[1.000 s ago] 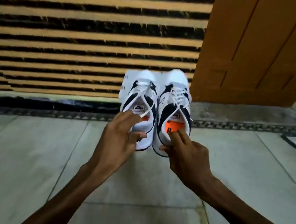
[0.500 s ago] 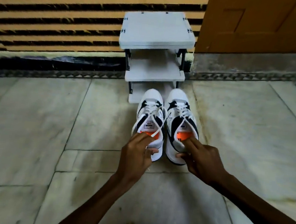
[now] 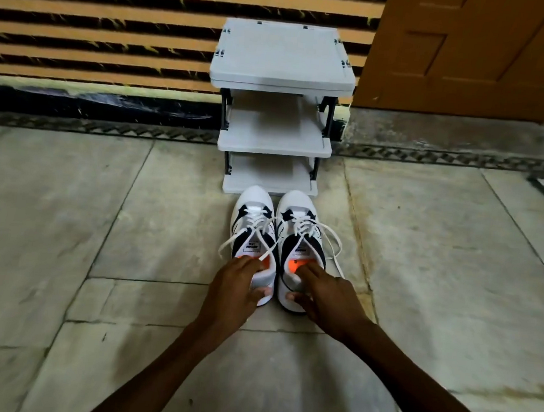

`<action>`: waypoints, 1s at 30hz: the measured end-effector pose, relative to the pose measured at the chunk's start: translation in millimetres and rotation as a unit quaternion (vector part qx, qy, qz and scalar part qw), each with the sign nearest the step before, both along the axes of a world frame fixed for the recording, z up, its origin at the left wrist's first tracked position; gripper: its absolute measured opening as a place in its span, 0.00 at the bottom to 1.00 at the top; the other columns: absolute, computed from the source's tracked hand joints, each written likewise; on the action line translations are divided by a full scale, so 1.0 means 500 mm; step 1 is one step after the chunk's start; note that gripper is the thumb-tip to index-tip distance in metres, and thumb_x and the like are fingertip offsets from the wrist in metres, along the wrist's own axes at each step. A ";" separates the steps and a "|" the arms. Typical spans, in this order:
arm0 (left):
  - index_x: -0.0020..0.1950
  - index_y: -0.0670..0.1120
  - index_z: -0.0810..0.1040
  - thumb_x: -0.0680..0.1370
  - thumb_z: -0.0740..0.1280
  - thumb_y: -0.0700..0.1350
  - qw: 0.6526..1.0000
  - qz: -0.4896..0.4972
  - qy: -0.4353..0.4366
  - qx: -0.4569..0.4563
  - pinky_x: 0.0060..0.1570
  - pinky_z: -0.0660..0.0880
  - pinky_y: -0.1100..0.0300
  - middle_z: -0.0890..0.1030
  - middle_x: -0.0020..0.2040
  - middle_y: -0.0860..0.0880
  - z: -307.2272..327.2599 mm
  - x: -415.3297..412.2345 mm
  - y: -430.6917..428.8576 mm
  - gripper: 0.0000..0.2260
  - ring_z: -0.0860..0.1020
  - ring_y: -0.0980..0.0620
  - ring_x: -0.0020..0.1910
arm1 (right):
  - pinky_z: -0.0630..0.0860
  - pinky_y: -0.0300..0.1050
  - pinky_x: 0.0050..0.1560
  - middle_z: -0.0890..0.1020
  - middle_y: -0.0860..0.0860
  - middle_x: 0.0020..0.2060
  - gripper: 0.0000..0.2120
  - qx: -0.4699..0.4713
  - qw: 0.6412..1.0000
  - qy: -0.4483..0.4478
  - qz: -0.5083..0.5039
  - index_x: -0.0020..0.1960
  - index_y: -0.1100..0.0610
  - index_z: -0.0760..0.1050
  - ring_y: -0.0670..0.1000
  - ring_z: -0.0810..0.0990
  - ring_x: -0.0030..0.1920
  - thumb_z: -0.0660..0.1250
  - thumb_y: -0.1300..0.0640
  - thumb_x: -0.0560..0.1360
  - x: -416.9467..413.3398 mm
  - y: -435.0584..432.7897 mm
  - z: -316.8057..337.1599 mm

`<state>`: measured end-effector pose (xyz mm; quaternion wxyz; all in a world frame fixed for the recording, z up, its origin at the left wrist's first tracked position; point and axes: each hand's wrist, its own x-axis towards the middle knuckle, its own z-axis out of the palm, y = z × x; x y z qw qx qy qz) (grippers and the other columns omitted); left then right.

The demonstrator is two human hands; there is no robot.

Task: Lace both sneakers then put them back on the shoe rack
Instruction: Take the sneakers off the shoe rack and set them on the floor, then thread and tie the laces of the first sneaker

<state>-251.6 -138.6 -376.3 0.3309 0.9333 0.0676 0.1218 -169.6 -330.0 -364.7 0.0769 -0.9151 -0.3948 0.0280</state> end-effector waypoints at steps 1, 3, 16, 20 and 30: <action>0.53 0.49 0.80 0.70 0.72 0.56 1.000 -0.003 0.004 0.004 0.49 0.70 0.65 0.80 0.52 0.53 0.005 0.009 0.010 0.17 0.76 0.55 0.53 | 0.75 0.49 0.36 0.76 0.49 0.61 0.19 0.012 1.000 0.011 -0.003 0.60 0.50 0.71 0.61 0.82 0.45 0.62 0.40 0.75 0.007 0.008 0.002; 0.48 0.51 0.80 0.69 0.71 0.58 1.000 0.003 0.002 -0.007 0.46 0.71 0.64 0.79 0.47 0.58 0.019 0.015 0.019 0.14 0.75 0.59 0.48 | 0.75 0.48 0.37 0.76 0.47 0.62 0.18 0.038 0.999 0.015 -0.011 0.59 0.49 0.72 0.59 0.83 0.45 0.60 0.39 0.76 0.006 0.011 0.013; 0.67 0.49 0.69 0.81 0.61 0.41 0.952 0.082 -0.006 -0.295 0.55 0.76 0.58 0.80 0.56 0.48 0.134 0.128 0.096 0.15 0.81 0.52 0.49 | 0.66 0.42 0.42 0.81 0.46 0.49 0.13 0.012 0.995 0.094 -0.034 0.46 0.46 0.75 0.54 0.81 0.50 0.64 0.38 0.72 0.056 0.041 0.064; 0.63 0.47 0.72 0.76 0.68 0.41 0.961 0.158 -0.022 -0.227 0.43 0.71 0.75 0.78 0.52 0.52 0.097 0.120 0.089 0.16 0.77 0.57 0.46 | 0.68 0.43 0.42 0.82 0.48 0.46 0.11 -0.009 0.990 0.127 -0.055 0.44 0.45 0.74 0.55 0.81 0.49 0.65 0.38 0.71 0.069 0.034 0.072; 0.53 0.49 0.77 0.73 0.73 0.42 0.954 0.198 -0.008 -0.225 0.42 0.74 0.66 0.79 0.39 0.54 0.051 0.112 0.097 0.12 0.78 0.59 0.37 | 0.70 0.42 0.41 0.84 0.45 0.44 0.14 0.055 0.986 0.120 -0.098 0.49 0.46 0.78 0.49 0.82 0.47 0.64 0.37 0.74 0.078 0.050 0.075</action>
